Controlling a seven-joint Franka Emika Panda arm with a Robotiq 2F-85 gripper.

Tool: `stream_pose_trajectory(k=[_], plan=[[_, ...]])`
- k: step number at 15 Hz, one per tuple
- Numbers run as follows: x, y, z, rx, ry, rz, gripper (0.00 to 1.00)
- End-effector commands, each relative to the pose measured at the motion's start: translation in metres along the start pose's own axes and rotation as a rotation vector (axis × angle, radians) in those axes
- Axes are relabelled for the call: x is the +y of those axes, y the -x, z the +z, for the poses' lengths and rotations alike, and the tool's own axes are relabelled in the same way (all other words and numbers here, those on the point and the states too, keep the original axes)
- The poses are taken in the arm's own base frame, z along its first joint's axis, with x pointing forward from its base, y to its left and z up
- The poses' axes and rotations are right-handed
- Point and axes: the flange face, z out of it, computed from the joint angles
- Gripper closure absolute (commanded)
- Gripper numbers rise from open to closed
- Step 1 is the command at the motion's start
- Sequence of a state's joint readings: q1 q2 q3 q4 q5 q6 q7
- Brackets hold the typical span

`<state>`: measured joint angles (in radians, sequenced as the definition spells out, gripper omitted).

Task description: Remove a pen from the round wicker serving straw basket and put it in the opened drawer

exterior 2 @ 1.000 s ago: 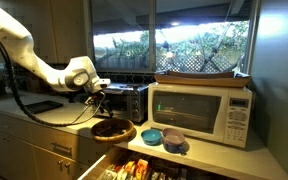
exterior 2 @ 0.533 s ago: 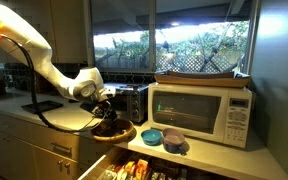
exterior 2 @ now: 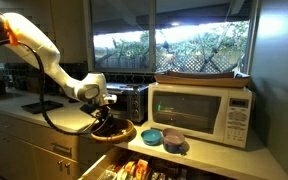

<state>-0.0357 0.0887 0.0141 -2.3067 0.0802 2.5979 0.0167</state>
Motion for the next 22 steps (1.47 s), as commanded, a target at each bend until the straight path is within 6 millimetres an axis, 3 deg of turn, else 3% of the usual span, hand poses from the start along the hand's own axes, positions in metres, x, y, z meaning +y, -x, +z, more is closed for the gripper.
stream_pose_trajectory(k=[1,6,10,14,17,22], plan=[[0.007,-0.008,0.011,0.001,0.006,0.028,0.01],[0.009,-0.011,0.005,0.022,0.011,0.029,0.0],[-0.001,-0.012,0.017,-0.01,0.012,0.011,0.03],[-0.01,-0.01,0.024,-0.03,0.014,-0.009,0.27],[-0.013,-0.009,0.027,-0.038,0.019,-0.017,0.6],[-0.017,-0.012,0.024,-0.037,0.023,-0.024,0.98]])
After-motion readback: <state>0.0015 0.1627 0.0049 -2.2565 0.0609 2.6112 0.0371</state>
